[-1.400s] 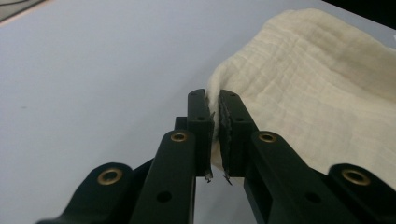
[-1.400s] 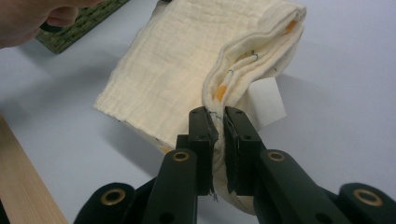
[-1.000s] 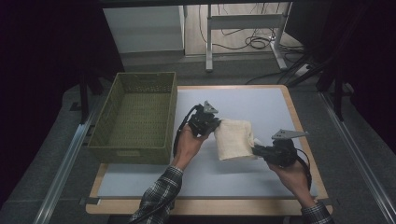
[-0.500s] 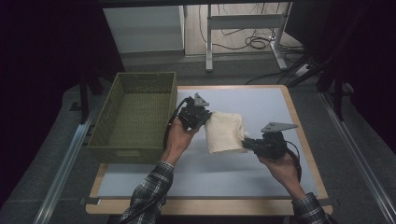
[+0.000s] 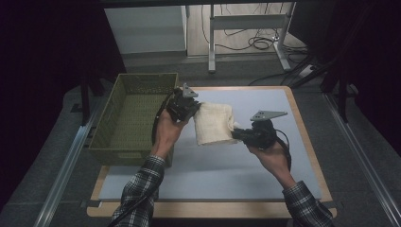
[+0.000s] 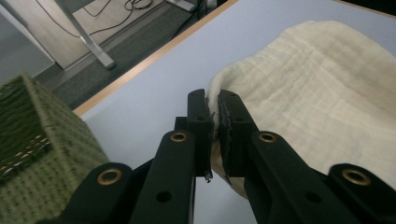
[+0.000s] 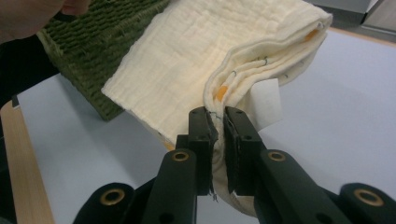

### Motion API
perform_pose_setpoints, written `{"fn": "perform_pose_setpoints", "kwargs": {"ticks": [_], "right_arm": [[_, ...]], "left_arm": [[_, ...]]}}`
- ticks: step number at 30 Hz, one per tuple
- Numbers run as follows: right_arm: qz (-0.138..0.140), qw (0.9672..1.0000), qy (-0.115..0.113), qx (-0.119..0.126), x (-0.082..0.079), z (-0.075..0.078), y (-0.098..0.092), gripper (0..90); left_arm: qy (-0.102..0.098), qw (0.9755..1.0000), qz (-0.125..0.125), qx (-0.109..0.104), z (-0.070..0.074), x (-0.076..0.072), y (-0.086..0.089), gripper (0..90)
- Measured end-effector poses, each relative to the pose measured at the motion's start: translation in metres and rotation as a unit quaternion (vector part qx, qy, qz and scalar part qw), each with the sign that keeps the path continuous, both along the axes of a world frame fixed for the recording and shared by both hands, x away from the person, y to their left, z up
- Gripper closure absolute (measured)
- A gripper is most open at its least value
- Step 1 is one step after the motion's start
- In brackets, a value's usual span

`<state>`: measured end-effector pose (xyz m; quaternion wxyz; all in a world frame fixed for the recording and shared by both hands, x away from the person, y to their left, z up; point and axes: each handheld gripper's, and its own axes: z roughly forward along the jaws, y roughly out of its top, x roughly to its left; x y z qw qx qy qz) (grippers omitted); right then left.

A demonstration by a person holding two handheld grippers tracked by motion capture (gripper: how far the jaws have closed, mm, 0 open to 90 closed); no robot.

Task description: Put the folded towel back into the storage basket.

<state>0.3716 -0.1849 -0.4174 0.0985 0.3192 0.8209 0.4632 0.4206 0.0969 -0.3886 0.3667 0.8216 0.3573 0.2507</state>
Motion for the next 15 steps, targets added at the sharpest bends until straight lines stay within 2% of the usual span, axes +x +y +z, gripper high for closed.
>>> {"fn": "perform_pose_setpoints", "kwargs": {"ticks": [6,11,15], "right_arm": [[0.009,0.9999,-0.006,-0.001,0.008,0.012,0.021,81.7],[0.013,0.9998,-0.011,-0.004,0.015,0.013,0.037,81.6],[0.015,0.9998,-0.013,-0.006,0.019,0.014,0.05,81.7]], "left_arm": [[-0.001,0.9999,0.014,-0.005,0.01,0.005,0.02,84.3],[-0.008,0.9995,0.029,0.008,0.012,0.009,0.033,84.4],[-0.01,0.9991,0.041,0.011,0.014,0.012,0.043,84.6]]}}
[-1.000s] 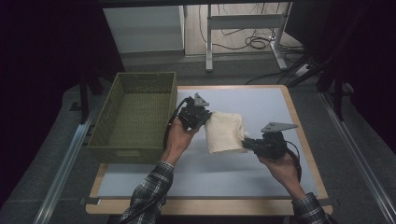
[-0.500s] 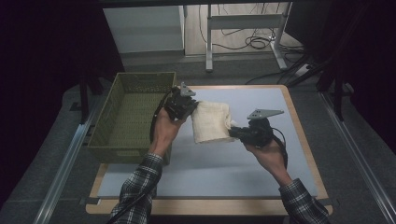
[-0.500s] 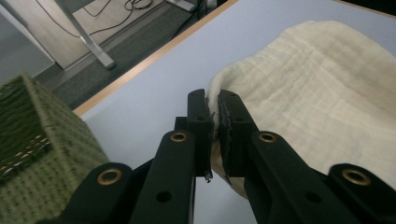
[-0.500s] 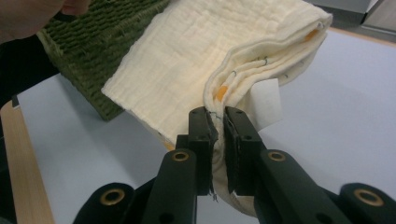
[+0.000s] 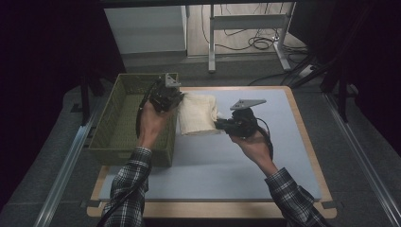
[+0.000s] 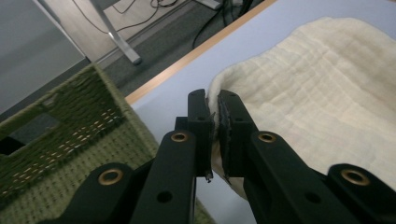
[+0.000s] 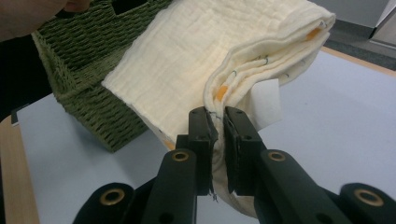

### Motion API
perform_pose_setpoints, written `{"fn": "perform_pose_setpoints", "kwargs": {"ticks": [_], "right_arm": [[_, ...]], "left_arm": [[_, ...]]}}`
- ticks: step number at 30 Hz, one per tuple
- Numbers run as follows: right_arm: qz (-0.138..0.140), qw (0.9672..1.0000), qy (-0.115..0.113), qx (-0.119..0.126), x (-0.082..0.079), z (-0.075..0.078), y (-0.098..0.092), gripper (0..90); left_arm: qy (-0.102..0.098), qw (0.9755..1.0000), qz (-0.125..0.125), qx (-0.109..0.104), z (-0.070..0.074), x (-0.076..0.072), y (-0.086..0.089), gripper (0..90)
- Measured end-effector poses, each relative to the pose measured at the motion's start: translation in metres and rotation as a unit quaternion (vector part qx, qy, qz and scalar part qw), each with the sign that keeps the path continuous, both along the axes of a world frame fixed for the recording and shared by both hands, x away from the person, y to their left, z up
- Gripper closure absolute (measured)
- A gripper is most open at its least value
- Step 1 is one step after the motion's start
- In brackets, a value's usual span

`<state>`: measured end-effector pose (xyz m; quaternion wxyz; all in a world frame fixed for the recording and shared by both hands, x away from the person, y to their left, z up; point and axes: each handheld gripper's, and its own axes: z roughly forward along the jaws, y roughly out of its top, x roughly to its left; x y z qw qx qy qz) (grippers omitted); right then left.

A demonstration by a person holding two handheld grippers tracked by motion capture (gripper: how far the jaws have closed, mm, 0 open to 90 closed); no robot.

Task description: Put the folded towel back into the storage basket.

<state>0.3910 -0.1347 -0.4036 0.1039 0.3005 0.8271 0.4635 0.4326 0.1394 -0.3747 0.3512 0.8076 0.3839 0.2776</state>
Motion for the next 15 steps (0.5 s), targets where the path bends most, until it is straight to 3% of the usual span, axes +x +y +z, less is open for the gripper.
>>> {"fn": "perform_pose_setpoints", "kwargs": {"ticks": [15], "right_arm": [[0.016,0.9998,-0.006,0.009,0.01,0.007,0.046,81.6]], "left_arm": [[-0.016,0.999,0.036,0.021,0.015,0.001,0.036,84.7]]}}
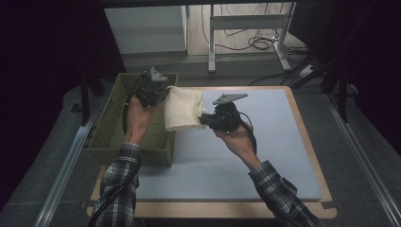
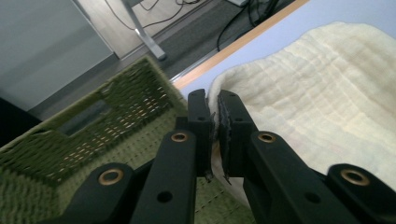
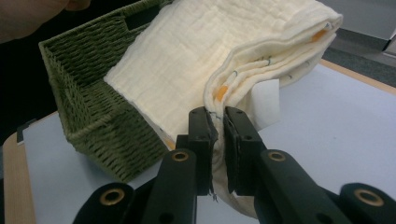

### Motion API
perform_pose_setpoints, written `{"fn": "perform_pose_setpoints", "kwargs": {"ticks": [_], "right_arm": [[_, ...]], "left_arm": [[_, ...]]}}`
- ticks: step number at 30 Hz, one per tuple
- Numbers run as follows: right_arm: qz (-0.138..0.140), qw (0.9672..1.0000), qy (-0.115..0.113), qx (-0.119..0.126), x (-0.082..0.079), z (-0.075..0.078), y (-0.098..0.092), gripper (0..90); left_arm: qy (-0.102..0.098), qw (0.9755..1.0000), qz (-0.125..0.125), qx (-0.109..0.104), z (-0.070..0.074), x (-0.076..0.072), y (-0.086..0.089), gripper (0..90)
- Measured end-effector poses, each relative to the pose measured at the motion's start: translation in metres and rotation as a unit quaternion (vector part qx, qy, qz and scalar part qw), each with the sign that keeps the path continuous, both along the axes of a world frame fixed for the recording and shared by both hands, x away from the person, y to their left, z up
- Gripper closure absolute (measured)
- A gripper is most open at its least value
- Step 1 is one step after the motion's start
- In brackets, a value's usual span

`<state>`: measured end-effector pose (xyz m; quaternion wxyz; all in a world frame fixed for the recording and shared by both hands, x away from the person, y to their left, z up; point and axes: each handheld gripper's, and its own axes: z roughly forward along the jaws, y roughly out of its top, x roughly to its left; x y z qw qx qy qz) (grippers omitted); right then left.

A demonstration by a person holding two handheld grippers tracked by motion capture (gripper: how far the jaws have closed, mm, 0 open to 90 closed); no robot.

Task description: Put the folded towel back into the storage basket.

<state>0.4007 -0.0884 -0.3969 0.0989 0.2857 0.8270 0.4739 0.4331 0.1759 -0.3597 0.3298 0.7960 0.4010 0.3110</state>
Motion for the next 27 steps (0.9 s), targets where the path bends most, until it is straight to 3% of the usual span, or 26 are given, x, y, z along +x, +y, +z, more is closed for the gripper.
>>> {"fn": "perform_pose_setpoints", "kwargs": {"ticks": [5,20,27], "right_arm": [[0.009,1.0,-0.003,0.0,0.001,0.0,0.017,81.4],[0.044,0.999,0.001,-0.01,0.003,-0.006,0.083,81.3],[0.053,0.9983,0.01,-0.022,0.004,-0.016,0.114,81.1]], "left_arm": [[0.002,0.9998,0.012,0.015,0.0,-0.002,0.013,84.7],[0.012,0.9977,0.063,0.022,-0.007,-0.007,0.065,84.8],[0.024,0.9961,0.08,0.028,-0.021,-0.008,0.087,84.8]]}}
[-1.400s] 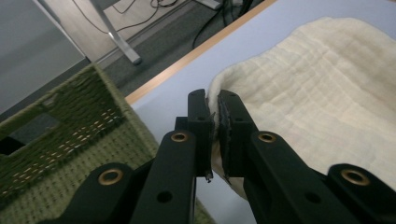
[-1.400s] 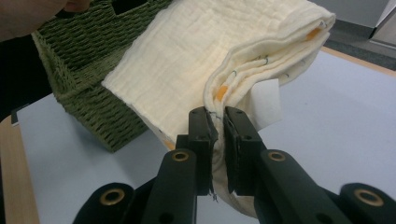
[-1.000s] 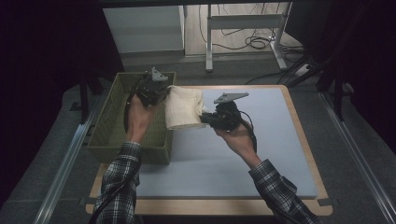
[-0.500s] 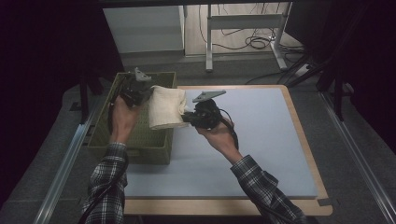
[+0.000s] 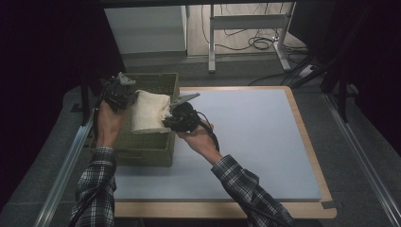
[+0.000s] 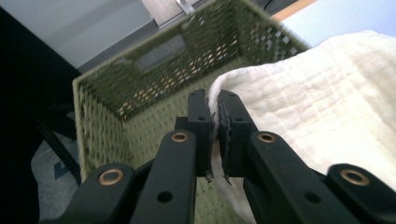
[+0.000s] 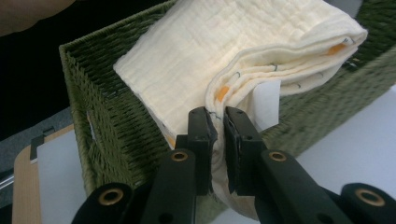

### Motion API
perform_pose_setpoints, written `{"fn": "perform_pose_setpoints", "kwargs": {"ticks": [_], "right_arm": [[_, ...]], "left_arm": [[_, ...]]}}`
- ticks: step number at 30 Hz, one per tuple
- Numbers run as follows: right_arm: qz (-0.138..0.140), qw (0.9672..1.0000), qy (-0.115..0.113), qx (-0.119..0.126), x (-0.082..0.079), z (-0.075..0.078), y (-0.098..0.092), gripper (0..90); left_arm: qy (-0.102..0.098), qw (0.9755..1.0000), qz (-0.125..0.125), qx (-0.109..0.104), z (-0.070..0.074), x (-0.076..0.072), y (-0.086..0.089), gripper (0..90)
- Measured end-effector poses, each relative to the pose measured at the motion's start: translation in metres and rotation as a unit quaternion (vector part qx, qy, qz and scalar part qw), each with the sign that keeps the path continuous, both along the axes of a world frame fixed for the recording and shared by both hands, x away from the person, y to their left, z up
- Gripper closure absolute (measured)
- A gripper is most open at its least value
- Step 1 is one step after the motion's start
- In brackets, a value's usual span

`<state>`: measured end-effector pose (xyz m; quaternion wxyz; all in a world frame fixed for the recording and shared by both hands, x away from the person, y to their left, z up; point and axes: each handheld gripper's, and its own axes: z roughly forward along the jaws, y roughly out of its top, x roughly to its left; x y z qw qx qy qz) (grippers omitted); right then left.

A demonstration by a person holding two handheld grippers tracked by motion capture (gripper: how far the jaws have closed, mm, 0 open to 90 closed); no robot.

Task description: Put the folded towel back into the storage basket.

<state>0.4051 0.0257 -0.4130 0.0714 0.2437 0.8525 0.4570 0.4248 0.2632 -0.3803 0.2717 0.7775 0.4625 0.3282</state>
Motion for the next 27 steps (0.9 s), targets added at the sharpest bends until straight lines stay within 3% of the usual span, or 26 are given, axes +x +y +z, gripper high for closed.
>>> {"fn": "perform_pose_setpoints", "kwargs": {"ticks": [7,15,27], "right_arm": [[0.013,0.9994,0.008,-0.032,0.001,-0.014,0.03,80.8],[0.035,0.9961,0.005,-0.081,-0.003,-0.024,0.065,80.8],[0.053,0.9873,-0.013,-0.149,-0.002,-0.031,0.09,80.7]], "left_arm": [[0.02,0.9997,0.014,-0.007,-0.021,-0.002,0.024,84.7],[0.041,0.9989,0.019,-0.01,-0.04,0.0,0.044,84.7],[0.07,0.9976,0.001,-0.003,-0.059,0.016,0.037,84.2]]}}
